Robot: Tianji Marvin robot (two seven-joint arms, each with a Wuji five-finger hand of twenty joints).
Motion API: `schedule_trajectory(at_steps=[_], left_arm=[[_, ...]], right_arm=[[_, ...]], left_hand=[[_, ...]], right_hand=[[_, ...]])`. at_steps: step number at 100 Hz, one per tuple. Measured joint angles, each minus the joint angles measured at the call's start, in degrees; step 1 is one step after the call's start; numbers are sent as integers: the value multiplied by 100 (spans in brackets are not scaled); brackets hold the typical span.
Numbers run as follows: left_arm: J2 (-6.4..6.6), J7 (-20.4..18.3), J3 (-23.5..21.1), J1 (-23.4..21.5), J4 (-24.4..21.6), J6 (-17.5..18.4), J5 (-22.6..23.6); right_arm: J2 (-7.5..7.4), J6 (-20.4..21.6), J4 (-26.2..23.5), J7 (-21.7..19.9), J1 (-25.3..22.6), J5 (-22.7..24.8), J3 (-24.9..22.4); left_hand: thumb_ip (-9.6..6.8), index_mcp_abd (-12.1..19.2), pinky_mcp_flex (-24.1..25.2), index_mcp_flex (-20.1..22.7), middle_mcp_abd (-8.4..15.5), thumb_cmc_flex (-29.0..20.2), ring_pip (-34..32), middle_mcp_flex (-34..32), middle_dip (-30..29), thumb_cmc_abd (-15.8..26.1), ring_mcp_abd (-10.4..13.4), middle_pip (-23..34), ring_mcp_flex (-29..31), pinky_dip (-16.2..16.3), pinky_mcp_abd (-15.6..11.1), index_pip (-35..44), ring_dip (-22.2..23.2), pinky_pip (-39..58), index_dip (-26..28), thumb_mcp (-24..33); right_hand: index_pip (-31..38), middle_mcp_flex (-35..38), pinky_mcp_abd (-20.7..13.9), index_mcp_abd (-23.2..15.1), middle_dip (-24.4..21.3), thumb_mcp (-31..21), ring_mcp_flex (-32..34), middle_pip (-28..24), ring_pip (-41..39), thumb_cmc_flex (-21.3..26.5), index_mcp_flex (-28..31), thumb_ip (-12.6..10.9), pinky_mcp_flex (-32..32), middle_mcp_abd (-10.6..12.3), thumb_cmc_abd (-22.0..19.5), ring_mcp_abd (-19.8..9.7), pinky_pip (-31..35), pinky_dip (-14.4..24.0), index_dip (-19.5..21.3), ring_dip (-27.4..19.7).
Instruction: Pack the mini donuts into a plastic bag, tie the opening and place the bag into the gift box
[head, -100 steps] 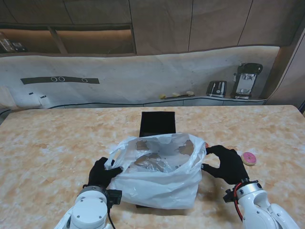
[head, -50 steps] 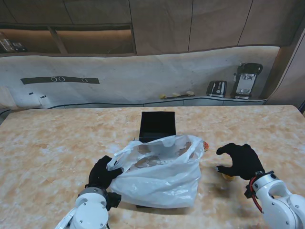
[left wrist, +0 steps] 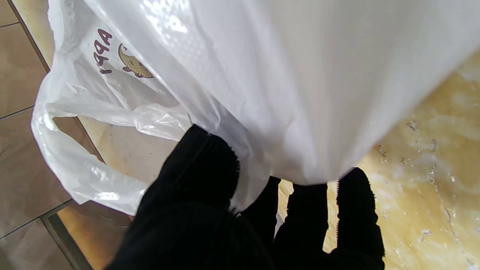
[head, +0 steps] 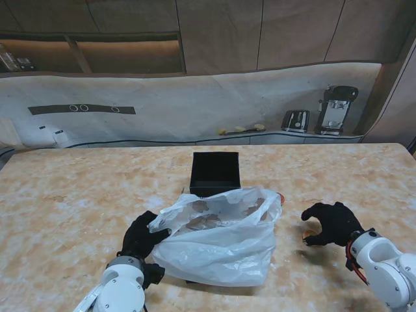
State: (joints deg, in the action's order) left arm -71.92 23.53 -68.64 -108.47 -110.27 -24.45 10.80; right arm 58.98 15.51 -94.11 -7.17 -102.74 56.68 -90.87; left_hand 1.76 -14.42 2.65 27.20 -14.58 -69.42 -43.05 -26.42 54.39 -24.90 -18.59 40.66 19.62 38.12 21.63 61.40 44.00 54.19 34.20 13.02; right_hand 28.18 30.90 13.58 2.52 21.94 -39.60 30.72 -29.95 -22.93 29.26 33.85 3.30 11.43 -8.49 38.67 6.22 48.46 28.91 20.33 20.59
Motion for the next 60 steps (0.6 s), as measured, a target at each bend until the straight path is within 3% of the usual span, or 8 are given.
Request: schedule_trajectory(at_steps=[28,60], left_arm=[[14,12,0,-45,3,14,15],[16,11,-8,-80,3,56,33]], right_arm=[[-13,-181,398,19,348,43,303],[-14,-428,404,69,227,172,327]], left_hand=[[0,0,22,0,0,0,4,0,-13,0,0,-1,-48,0,-1,0,0,-54,1,-1],[0,-2,57,1,0,0,4,0,-22,0,0,-1,-48,0,-2,0,0,-69,1,-1]], right_hand=[[8,-150,-19,-9,-41,77,-66,13,6,141,-62,0,18,32,3,-48,-7,0,9,0],[86,-341,-70,-10,-5,76,-211,-69,-71,233,-147,0,56,34,93,-57,49,66,11,0]])
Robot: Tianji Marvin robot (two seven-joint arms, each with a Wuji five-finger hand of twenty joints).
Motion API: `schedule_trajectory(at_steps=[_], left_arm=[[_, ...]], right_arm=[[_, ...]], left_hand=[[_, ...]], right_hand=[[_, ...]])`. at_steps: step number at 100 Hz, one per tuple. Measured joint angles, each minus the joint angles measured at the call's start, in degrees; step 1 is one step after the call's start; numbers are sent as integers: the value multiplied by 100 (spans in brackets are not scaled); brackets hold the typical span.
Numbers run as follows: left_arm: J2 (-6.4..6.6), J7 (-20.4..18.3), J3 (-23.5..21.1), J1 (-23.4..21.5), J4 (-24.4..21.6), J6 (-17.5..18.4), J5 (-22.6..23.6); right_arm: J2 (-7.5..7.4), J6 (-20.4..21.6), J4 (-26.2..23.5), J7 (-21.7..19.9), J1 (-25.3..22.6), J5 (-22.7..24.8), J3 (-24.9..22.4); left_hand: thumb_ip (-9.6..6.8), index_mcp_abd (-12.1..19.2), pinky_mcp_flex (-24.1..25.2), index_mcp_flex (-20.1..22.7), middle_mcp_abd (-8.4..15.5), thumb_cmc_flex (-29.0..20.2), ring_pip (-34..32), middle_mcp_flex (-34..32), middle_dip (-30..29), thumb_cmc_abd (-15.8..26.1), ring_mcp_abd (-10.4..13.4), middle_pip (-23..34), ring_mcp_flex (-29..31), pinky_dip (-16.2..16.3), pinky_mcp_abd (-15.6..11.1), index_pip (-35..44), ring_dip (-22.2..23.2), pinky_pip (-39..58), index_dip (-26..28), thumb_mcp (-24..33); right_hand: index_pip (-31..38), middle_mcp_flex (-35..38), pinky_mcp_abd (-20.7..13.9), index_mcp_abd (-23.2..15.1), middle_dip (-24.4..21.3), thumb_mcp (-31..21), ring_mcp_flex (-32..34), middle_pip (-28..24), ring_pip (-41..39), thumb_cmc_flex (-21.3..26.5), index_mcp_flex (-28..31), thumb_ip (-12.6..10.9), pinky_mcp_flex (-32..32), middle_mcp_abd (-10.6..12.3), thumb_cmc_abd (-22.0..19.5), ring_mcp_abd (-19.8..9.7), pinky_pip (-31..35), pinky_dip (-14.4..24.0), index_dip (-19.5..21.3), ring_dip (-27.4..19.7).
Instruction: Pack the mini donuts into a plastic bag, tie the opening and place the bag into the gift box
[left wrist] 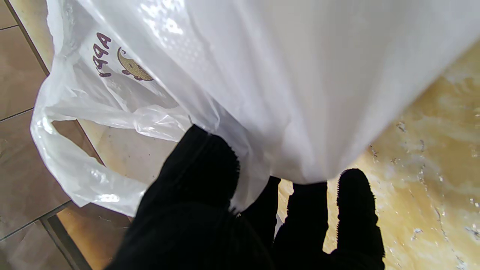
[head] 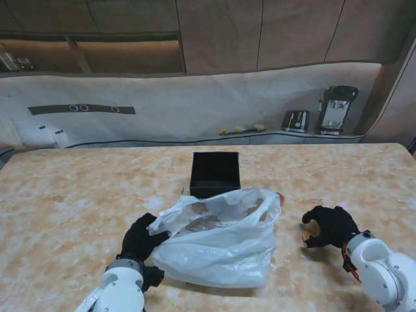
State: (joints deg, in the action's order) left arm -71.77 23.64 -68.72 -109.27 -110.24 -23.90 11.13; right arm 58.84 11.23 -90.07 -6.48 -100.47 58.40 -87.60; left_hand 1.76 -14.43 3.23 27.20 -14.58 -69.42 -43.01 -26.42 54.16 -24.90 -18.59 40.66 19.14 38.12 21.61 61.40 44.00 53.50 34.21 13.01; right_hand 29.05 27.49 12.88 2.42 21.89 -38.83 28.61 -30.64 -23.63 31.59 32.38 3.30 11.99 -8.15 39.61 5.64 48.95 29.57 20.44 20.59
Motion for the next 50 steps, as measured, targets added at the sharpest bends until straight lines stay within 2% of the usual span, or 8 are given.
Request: schedule_trajectory(at_steps=[11,28,41,50], left_arm=[[-4,17,0,-9,-10,-16,-120],[-7,23,1,-24,-15,-18,-133],[-7,20,2,-27,-15,-17,-117],[-7,17,0,-36,-15,-14,-106]], right_arm=[[-2,-162,54,12,-14,-69,90],[-2,-197,181,64,17,-112,221],[8,-382,246,135,45,-433,325],[29,-455,246,223,30,-351,341]], left_hand=[[0,0,0,0,0,0,0,0,-1,0,0,0,-1,0,0,0,0,0,0,0],[0,-2,9,0,0,-1,1,1,-4,0,0,0,-3,0,-3,0,-1,-6,2,0],[0,-4,18,0,0,-1,2,58,-10,0,0,-1,-4,0,-7,0,-1,-44,60,0],[0,-5,20,0,0,-1,2,58,-10,0,0,-1,-4,0,-7,0,-1,-47,60,0]], right_hand=[[-32,4,-31,-1,-2,16,-1,-24,-7,53,0,0,0,0,2,0,8,2,0,0],[26,4,-159,-1,10,-9,-1,-156,-157,134,-64,0,168,0,11,-1,146,56,5,63],[69,5,-212,-1,10,-170,-22,-331,-372,55,-63,0,452,0,5,7,543,56,5,96],[84,6,-216,4,10,-254,51,-409,-430,54,-60,0,551,-3,10,-39,739,56,5,138]])
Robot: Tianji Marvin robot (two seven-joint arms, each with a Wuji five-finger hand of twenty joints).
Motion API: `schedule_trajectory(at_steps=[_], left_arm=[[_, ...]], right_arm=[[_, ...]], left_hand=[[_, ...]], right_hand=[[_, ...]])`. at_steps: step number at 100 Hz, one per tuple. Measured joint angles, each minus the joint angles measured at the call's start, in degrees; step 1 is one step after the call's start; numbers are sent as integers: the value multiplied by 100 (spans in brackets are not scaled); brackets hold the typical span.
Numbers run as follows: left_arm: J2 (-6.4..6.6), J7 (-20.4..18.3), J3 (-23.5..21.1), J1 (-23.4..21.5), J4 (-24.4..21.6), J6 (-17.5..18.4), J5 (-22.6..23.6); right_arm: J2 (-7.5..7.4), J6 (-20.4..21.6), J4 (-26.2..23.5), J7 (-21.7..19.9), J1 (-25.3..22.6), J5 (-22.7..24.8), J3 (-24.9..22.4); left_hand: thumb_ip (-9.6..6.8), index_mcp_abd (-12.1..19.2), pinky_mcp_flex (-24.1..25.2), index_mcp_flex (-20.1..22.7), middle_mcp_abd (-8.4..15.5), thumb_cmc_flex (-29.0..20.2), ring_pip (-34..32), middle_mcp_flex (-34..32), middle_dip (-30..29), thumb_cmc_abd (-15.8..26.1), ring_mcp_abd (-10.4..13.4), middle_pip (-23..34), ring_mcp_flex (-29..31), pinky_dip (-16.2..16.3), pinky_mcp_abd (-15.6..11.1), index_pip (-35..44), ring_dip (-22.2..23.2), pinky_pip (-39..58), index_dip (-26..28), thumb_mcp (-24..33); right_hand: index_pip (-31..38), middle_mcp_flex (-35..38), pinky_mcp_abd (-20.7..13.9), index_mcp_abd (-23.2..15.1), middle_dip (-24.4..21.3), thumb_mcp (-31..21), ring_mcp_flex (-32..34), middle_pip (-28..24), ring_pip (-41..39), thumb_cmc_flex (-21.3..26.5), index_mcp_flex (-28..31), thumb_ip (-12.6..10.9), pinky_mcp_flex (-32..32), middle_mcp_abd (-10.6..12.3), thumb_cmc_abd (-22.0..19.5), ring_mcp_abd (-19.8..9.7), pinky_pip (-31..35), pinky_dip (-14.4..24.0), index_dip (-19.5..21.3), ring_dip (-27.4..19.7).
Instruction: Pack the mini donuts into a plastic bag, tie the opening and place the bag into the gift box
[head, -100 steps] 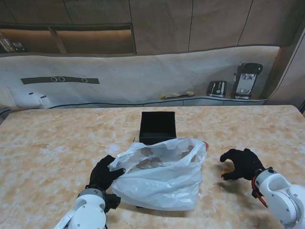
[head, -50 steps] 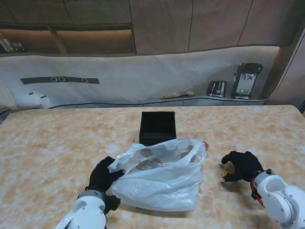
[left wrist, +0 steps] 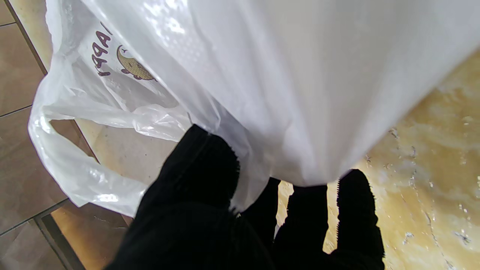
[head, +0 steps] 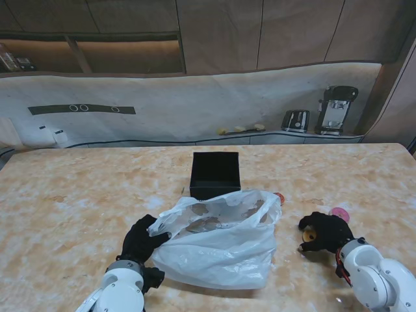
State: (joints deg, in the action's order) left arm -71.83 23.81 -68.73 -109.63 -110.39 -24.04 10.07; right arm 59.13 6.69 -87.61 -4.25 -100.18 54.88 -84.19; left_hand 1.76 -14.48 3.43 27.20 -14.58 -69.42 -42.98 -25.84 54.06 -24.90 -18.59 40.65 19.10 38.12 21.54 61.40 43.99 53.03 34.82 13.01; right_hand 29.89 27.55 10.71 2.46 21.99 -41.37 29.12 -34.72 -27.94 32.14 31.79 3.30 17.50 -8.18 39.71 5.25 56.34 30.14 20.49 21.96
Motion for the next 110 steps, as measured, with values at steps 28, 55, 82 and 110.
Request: schedule_trajectory(at_steps=[28,55,82,110], left_arm=[[2,-7,-3,-27,-13,13,-12],[2,-11,-1,-32,-19,17,-27],[-5,-2,-1,-38,-62,-36,-117],[-5,-4,2,-39,-63,-3,-98]], right_arm=[[13,-138,-67,129,-109,141,14],[12,-340,-18,310,-57,152,176],[34,-442,83,462,31,10,307],[139,-130,212,887,-30,-60,214]], left_hand=[[0,-31,11,0,0,0,11,0,-41,0,0,0,-83,0,-1,1,0,-11,1,0],[0,-32,13,0,0,0,97,0,-60,0,0,0,-63,0,-2,1,-1,-63,0,0],[0,-32,31,0,0,0,97,0,-63,1,0,0,-63,0,-3,1,-2,-70,1,0],[0,-32,35,0,0,0,97,0,-64,1,0,0,-63,0,-3,1,-2,-73,1,0]], right_hand=[[288,2,-348,86,440,-1525,-71,-469,-201,377,10,0,307,-40,789,-10,429,-107,0,143],[945,2,-654,60,1348,-1765,-28,-1316,-1889,756,44,0,762,-40,929,2,1459,535,636,1238],[2221,581,-863,-336,1962,-2502,1003,-2038,-3270,860,418,373,1832,17,1425,-32,2438,811,1288,1722],[2895,1314,-769,-591,2161,-2643,1665,-2103,-3628,952,921,673,2560,-3,1810,2,2904,965,817,1722]])
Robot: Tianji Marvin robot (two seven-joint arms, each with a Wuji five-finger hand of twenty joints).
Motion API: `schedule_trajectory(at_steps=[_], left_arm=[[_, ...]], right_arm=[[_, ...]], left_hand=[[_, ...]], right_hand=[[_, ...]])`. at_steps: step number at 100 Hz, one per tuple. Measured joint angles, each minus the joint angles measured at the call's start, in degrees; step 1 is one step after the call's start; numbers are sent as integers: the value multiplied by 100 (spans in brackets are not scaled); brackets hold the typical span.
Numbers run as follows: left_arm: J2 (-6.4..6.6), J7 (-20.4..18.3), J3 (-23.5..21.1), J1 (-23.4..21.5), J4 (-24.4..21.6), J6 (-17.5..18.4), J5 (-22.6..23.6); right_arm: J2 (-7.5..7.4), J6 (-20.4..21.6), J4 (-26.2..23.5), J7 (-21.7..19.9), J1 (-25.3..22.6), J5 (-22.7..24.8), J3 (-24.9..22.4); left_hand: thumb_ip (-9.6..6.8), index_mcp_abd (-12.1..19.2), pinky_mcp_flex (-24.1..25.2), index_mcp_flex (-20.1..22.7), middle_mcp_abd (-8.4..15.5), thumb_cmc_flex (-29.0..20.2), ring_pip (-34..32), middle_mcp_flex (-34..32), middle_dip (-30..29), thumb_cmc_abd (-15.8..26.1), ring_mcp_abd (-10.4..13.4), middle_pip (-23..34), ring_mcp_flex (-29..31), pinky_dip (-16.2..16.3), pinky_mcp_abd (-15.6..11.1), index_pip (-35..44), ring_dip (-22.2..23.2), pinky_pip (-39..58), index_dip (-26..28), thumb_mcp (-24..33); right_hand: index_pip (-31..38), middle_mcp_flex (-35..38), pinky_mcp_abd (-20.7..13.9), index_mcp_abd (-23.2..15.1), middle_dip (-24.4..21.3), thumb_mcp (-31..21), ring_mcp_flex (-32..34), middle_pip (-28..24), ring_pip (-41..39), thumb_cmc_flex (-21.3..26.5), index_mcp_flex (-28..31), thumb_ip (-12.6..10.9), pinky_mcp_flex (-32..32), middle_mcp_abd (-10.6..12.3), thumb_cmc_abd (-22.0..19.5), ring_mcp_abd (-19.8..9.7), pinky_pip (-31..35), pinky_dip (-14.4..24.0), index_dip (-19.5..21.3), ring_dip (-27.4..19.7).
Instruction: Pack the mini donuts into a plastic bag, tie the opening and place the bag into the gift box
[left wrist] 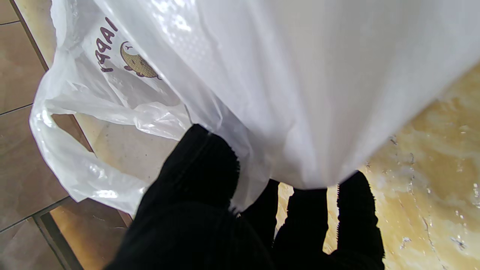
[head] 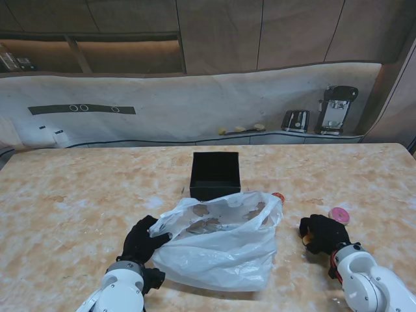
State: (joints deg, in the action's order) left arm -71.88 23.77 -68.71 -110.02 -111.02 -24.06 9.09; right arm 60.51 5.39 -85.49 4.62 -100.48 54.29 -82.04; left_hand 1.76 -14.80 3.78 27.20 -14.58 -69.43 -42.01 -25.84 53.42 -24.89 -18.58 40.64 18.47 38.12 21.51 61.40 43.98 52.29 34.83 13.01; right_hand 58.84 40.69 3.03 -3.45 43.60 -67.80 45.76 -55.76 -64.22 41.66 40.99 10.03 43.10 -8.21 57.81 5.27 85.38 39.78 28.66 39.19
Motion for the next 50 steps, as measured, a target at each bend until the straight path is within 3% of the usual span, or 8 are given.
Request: schedule_trajectory(at_steps=[28,50], left_arm=[[3,0,-2,3,8,68,28],[3,9,3,3,14,97,38]], right_arm=[[58,460,-446,160,-165,15,-361],[115,803,-1010,232,-126,-320,-535]], left_hand=[[0,0,1,0,0,0,0,0,-1,0,0,0,0,0,-1,0,0,0,0,0],[0,0,1,0,0,0,0,0,-1,0,0,0,0,0,-1,0,0,0,0,0]], right_hand=[[33,293,69,-70,0,0,187,0,-68,76,262,115,176,-3,86,29,90,63,-70,0],[52,297,73,-72,0,0,237,0,-101,77,264,115,223,-16,86,29,90,124,-79,0]])
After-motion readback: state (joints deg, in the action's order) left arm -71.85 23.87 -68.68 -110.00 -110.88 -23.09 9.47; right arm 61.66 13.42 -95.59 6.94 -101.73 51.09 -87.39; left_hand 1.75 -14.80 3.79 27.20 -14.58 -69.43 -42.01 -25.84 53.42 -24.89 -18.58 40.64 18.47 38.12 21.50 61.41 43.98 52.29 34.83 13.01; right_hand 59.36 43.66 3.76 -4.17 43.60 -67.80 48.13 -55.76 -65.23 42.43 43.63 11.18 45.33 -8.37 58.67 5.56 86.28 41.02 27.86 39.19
